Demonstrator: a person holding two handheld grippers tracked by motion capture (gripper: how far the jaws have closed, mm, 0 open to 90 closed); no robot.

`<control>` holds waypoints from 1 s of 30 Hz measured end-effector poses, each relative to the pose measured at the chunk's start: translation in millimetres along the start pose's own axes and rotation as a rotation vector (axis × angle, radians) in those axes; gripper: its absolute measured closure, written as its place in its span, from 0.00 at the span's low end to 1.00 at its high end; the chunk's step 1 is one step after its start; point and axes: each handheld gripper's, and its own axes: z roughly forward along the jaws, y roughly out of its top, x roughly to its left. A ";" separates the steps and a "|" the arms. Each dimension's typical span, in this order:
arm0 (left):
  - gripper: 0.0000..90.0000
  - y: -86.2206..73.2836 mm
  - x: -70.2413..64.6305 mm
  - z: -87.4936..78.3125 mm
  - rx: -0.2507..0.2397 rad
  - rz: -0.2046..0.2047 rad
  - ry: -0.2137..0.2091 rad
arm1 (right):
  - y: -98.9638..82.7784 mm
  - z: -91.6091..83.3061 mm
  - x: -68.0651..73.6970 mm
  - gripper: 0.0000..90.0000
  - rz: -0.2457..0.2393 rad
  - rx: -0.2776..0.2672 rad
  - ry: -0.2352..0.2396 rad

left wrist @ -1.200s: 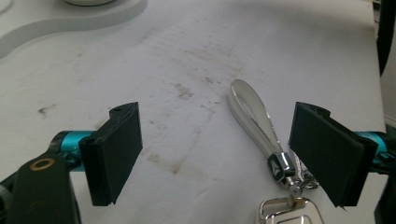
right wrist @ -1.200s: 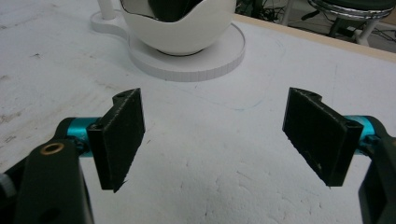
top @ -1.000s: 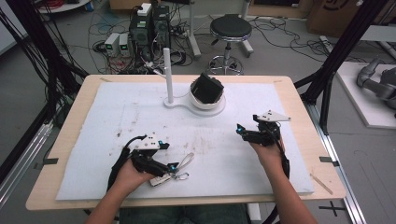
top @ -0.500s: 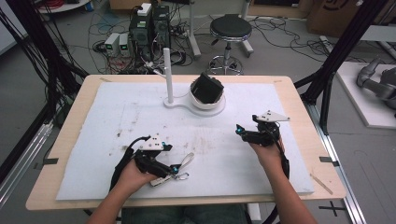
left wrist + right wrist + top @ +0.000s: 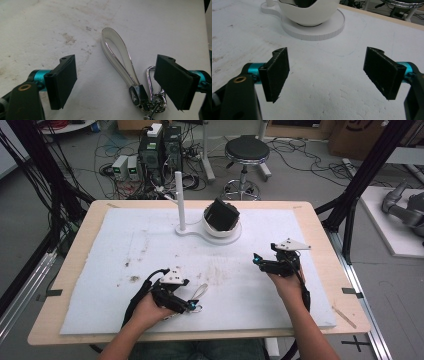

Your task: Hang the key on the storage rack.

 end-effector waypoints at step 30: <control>0.91 2.2 -15.7 -6.8 0.051 0.099 0.009 | -0.9 0.9 -0.9 0.24 -0.001 0.004 0.004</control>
